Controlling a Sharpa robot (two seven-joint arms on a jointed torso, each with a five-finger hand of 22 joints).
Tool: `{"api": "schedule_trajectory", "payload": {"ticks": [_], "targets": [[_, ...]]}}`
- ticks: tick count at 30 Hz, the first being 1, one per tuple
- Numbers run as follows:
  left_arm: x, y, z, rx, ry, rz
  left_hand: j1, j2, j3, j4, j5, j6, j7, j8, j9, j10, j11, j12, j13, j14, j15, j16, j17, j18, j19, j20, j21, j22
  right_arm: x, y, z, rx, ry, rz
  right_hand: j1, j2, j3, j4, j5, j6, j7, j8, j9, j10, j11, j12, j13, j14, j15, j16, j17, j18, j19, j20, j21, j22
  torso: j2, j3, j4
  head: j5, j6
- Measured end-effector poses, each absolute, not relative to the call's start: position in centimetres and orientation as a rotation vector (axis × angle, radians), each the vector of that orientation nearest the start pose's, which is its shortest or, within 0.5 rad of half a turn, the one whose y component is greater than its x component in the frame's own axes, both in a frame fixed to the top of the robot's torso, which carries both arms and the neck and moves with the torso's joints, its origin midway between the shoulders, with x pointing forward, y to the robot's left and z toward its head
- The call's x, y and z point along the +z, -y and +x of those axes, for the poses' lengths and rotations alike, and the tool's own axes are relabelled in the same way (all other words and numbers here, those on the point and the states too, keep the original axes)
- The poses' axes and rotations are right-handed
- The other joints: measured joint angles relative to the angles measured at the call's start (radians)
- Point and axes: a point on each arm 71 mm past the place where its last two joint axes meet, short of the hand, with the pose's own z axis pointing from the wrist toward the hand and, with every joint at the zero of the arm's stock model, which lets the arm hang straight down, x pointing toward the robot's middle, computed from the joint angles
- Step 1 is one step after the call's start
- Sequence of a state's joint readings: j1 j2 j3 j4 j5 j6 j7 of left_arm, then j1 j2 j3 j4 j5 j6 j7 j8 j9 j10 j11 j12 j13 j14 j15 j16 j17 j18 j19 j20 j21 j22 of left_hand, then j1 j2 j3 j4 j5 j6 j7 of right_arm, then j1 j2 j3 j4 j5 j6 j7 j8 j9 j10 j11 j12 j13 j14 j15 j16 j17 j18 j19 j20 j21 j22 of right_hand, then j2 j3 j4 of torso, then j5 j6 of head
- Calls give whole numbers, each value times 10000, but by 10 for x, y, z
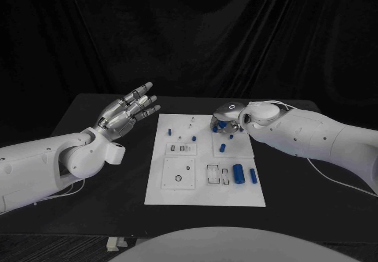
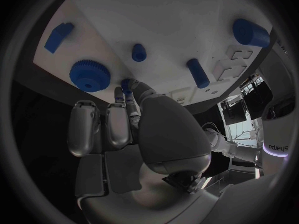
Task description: Assemble the parts on the task board
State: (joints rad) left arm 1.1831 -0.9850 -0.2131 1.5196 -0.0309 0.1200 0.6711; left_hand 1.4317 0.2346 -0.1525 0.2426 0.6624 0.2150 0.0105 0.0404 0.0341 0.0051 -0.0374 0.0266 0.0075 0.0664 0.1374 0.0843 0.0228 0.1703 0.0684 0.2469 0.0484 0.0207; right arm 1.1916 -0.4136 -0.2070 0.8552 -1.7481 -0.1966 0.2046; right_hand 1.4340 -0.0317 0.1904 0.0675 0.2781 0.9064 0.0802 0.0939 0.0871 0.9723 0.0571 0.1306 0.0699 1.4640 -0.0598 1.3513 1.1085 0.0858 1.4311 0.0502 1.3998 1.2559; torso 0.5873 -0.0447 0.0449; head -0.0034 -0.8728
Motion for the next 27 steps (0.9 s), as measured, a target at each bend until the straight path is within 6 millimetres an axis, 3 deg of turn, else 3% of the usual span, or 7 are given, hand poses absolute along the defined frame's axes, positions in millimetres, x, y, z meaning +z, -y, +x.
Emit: {"api": "schedule_trajectory", "payload": {"ticks": [12,21,27], "targets": [[-224,-265,443,-18847,-14776,-10012,121,45,280,-224,38,35,37,0,0,39,110,0,12,-36,-36,-36,-10,0,0,0,-38,-10,-279,153,553,4506,-17503,-7295,0,-4,860,-99,-11,1098,19,514,360,948,-91,204,-30,0,0,-242,-342,2,-74,-1,-169,-68,1,1,2,51,0],[-226,-266,443,-18795,-15018,-10105,157,80,428,-317,38,70,73,40,-2,74,145,42,23,-36,-36,-35,-8,0,-36,-37,-39,-9,-277,156,552,4661,-16992,-7266,107,-137,1080,-151,-91,1519,87,743,360,1601,-112,207,-48,0,0,-272,-358,1,-74,-1,-176,4,1,-2,-6,156,0],[-225,-266,440,-18770,-15153,-10180,209,28,515,-405,37,103,106,40,-3,75,145,112,36,-74,-39,-35,-8,0,-73,0,-39,-9,-251,154,557,4840,-16364,-7315,107,-137,1107,-178,-127,1553,122,746,360,1674,-106,205,-48,0,0,-272,-280,1,-74,-1,-176,45,2,-1,-5,190,0]]}}
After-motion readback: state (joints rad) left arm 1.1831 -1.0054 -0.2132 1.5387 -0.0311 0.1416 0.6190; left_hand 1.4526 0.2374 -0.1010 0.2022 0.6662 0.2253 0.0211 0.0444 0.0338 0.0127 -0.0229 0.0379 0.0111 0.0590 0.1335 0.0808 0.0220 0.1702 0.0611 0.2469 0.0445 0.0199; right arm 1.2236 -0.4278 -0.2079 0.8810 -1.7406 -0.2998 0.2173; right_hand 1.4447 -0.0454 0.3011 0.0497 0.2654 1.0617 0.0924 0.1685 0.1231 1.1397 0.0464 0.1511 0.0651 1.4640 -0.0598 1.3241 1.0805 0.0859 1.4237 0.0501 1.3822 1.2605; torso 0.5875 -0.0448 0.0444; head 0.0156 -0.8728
